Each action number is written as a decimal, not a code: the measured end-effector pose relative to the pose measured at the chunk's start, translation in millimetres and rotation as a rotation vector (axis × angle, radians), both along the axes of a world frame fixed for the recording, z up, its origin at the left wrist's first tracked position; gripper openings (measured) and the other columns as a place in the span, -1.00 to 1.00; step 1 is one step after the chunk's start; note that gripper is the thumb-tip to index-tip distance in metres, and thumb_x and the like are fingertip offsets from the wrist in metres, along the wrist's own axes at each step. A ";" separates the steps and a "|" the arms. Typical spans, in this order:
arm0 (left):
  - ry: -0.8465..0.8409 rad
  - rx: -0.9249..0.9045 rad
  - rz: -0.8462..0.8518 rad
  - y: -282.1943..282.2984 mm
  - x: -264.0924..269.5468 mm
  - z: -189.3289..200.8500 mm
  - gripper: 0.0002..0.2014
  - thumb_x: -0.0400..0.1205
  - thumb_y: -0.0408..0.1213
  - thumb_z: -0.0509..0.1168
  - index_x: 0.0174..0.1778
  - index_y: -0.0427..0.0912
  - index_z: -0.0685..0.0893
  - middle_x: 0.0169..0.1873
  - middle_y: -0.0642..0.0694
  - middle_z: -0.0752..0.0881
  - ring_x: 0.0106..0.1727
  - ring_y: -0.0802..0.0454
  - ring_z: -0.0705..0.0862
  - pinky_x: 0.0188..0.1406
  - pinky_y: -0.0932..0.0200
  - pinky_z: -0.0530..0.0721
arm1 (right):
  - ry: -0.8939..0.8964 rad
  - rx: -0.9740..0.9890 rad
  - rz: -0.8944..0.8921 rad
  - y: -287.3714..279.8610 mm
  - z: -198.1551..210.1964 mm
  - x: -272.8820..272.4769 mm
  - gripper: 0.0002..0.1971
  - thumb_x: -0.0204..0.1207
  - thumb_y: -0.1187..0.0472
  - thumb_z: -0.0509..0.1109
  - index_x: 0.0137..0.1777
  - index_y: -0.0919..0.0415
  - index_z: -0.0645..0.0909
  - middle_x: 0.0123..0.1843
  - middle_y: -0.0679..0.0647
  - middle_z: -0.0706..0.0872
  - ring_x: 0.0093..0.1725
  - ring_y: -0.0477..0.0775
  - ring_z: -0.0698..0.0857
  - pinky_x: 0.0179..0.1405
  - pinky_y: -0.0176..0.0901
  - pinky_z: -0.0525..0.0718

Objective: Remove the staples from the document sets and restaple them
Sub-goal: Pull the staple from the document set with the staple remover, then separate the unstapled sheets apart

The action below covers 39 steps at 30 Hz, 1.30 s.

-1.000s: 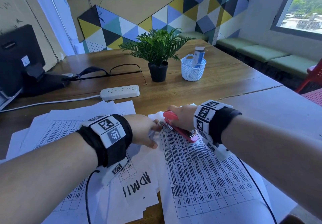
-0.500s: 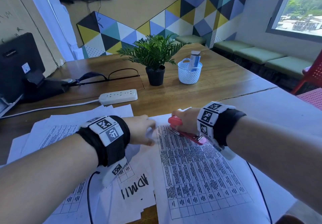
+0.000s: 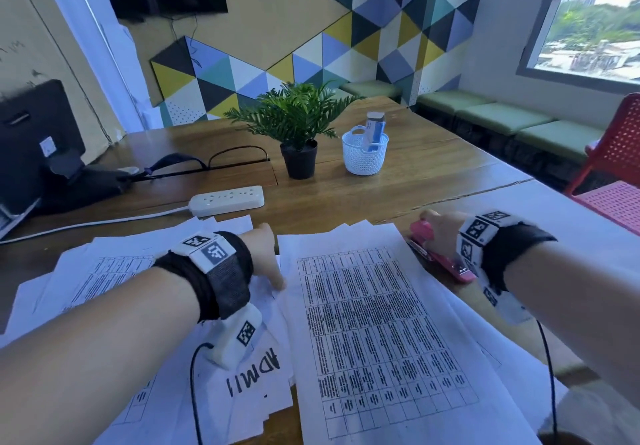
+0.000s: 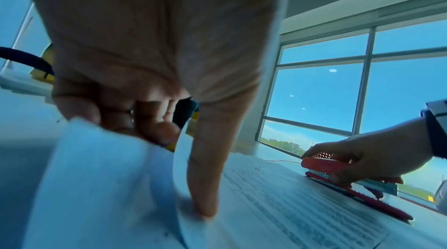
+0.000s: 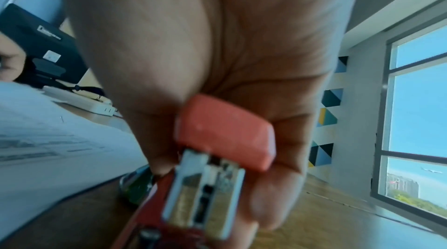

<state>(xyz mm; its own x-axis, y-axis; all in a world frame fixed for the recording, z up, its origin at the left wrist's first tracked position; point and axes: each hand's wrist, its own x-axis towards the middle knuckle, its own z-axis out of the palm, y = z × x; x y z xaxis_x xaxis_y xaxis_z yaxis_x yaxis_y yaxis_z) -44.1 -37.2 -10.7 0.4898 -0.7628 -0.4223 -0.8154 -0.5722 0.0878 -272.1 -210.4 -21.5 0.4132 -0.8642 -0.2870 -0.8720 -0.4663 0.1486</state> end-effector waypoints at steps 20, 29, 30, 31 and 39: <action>0.518 -0.595 -0.160 75.6 -2.9 40.8 -0.54 0.45 -0.13 0.55 0.25 0.03 0.62 0.14 0.15 0.76 0.13 0.37 0.70 0.37 0.16 0.61 | -1.368 0.531 0.051 37.6 57.1 -9.4 -0.67 0.48 0.28 0.47 0.25 0.27 0.63 0.15 0.17 0.79 0.05 0.12 0.78 0.31 0.13 0.63; 0.423 -0.759 -0.121 64.6 -44.9 84.6 -0.73 0.52 0.04 0.46 0.08 0.04 0.75 -0.06 0.12 0.85 -0.01 0.18 0.77 0.10 0.14 0.62 | -1.158 0.462 0.205 51.3 66.2 -15.5 -0.80 0.47 0.16 0.49 0.07 -0.02 0.67 0.07 0.01 0.82 0.09 0.07 0.79 0.30 0.16 0.64; 0.365 -0.746 -0.157 61.2 -50.8 88.1 -0.80 0.56 -0.05 0.44 0.06 0.01 0.77 -0.09 0.10 0.85 -0.02 0.13 0.79 0.08 0.11 0.65 | -1.140 0.428 0.214 54.6 68.0 -14.4 -0.78 0.47 0.16 0.50 0.10 -0.02 0.65 0.08 0.00 0.81 0.09 0.05 0.78 0.30 0.14 0.64; 0.312 -0.724 -0.178 58.2 -55.1 89.8 -0.83 0.59 -0.11 0.43 0.06 -0.01 0.78 -0.09 0.08 0.85 -0.02 0.09 0.79 0.05 0.11 0.66 | -1.112 0.320 0.204 57.7 69.4 -13.1 -0.70 0.45 0.13 0.51 0.17 0.00 0.62 0.11 -0.02 0.77 0.08 0.03 0.75 0.31 0.08 0.63; 0.306 -0.782 -0.101 59.0 -68.0 74.1 -0.88 0.59 -0.21 0.44 0.01 -0.02 0.82 -0.11 0.04 0.85 -0.01 0.03 0.79 0.16 -0.02 0.70 | -1.291 0.040 0.058 109.7 52.4 -19.0 -0.89 0.42 0.11 0.52 -0.25 0.02 0.64 -0.37 -0.08 0.62 -0.41 -0.12 0.51 -0.34 -0.31 0.45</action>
<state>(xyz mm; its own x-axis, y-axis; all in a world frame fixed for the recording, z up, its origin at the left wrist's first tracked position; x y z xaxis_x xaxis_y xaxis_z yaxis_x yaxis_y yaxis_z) -112.1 21.8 63.4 0.3537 -0.9245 0.1425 -0.7349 -0.1804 0.6537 -291.1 -100.7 30.9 0.4456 -0.8359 0.3204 -0.3516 -0.4926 -0.7961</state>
